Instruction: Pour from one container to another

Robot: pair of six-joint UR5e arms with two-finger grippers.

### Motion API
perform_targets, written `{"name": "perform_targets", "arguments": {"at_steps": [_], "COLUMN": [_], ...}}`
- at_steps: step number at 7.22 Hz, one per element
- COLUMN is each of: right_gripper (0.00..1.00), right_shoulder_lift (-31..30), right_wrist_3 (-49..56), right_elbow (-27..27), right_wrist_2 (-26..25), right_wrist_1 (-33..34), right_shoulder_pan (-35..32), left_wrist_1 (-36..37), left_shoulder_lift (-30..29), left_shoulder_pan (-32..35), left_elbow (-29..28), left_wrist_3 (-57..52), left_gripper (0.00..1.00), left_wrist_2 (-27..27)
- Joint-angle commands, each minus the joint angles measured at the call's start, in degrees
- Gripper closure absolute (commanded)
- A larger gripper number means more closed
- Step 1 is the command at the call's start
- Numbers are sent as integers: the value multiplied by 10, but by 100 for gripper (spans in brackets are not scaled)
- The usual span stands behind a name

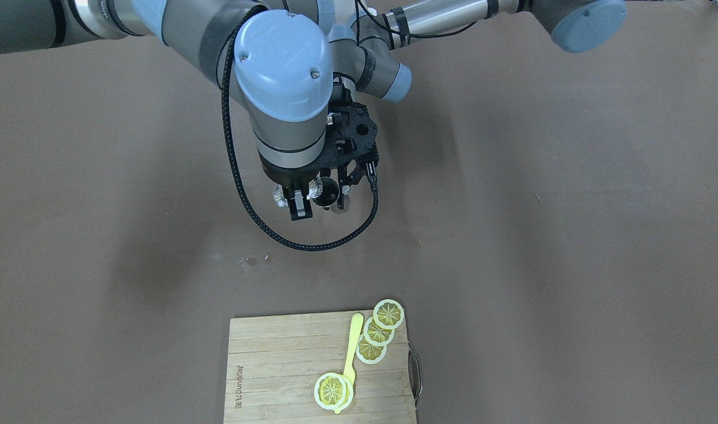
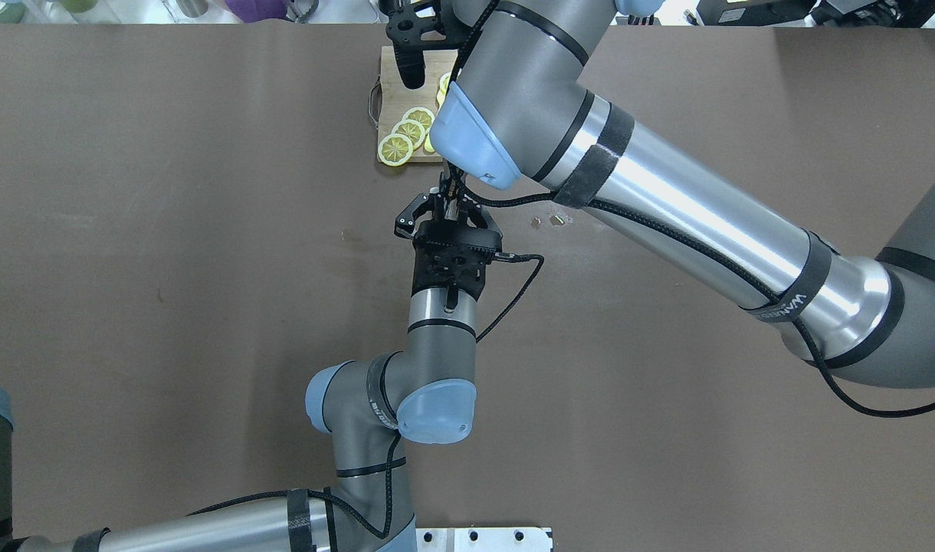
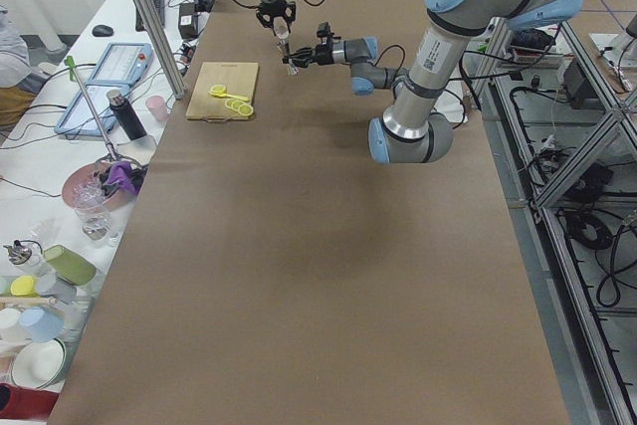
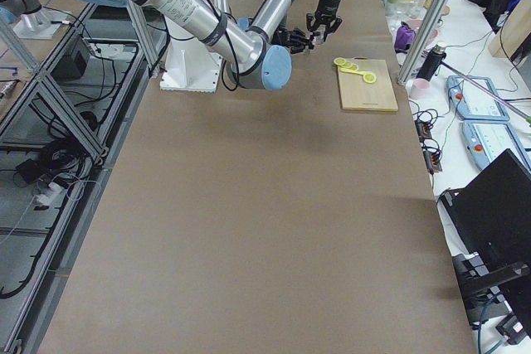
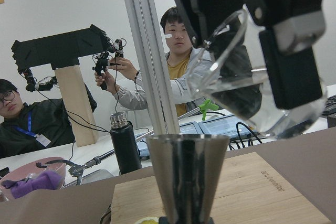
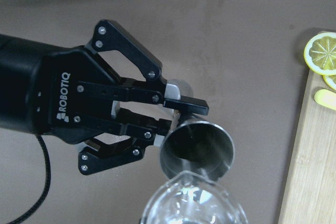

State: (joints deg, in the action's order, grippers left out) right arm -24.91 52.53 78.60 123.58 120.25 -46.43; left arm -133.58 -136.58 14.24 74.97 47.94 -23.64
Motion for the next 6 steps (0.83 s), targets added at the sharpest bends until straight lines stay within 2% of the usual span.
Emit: {"name": "perform_targets", "arguments": {"at_steps": [1, 4, 6], "right_gripper": [100, 100, 100], "right_shoulder_lift": [22, 43, 51], "right_wrist_3": [2, 52, 63], "right_elbow": [-35, -45, -56], "right_wrist_2": [-7, -36, -47], "right_wrist_1": [1, 48, 57], "right_shoulder_pan": [1, 3, 8], "left_wrist_1": [0, 0, 0], "left_shoulder_lift": [0, 1, 1], "left_shoulder_pan": [0, 0, 0], "left_elbow": [0, 0, 0], "left_wrist_3": [-1, -1, -1], "left_gripper": [100, 100, 100], "left_wrist_2": [0, 0, 0]}}
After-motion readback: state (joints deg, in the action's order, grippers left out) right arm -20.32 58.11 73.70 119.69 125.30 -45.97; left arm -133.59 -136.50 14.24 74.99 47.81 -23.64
